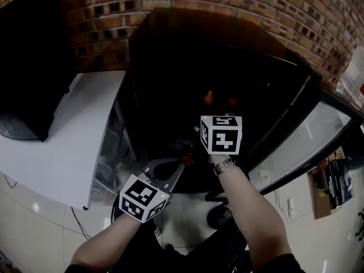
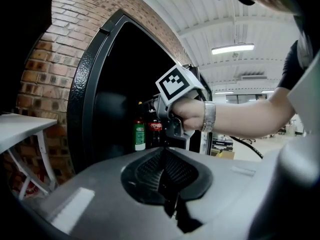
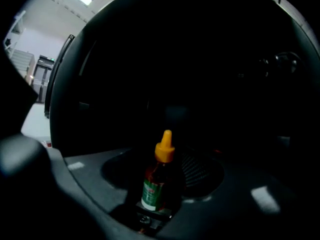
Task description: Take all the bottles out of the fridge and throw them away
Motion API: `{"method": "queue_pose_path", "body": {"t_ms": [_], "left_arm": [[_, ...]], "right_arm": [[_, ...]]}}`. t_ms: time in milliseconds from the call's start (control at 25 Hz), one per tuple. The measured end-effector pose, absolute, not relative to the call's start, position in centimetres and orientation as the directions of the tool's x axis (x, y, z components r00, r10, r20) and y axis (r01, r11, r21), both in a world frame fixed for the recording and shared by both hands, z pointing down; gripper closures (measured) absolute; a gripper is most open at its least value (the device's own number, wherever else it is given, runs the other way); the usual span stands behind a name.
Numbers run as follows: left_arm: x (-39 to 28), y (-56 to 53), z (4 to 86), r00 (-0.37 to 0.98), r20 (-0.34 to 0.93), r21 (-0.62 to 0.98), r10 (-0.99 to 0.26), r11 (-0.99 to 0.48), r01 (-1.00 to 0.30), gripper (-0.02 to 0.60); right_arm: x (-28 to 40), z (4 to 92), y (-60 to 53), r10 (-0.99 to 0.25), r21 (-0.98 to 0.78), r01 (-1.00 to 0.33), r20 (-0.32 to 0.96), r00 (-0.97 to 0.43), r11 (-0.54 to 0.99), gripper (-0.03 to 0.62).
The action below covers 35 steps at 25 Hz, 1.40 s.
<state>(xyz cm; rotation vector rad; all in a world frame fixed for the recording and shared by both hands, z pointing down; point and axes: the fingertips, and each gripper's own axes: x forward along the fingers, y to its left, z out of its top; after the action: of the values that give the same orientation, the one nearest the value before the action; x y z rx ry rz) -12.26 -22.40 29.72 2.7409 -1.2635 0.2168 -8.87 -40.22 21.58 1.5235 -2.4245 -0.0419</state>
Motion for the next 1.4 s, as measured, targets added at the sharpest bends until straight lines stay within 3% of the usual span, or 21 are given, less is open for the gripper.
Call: {"method": "queue_pose_path", "body": {"t_ms": [360, 400, 520, 1400], "left_arm": [[-13.5, -23.5, 29.7, 0.638, 0.169, 0.051, -0.751, -0.640, -0.767, 0.577], [-13.6, -23.5, 29.7, 0.638, 0.168, 0.053, -0.751, -0.640, -0.767, 0.577], [-13.6, -23.2, 30.0, 0.639, 0.170, 0.060, -0.751, -0.639, -0.767, 0.577], [-7.5, -16.7, 28.8, 0.682, 0.154, 0.035, -0.715, -0.686, -0.727, 0.577]], "right_arm": [[-9.4, 22.9, -42.4, -0.883, 0.157, -0.890, 0.279, -0.377, 0.429, 0.388], [-9.4, 22.9, -42.5, -0.884, 0.156, -0.891, 0.284, -0.373, 0.426, 0.423], [-9.3, 22.9, -42.3, -0.880, 0.142, -0.893, 0.291, -0.375, 0.428, 0.437], [-5.9, 18.6, -28.3, -0.842, 0.153, -0.831, 0.187, -0.507, 0.534, 0.453]]}}
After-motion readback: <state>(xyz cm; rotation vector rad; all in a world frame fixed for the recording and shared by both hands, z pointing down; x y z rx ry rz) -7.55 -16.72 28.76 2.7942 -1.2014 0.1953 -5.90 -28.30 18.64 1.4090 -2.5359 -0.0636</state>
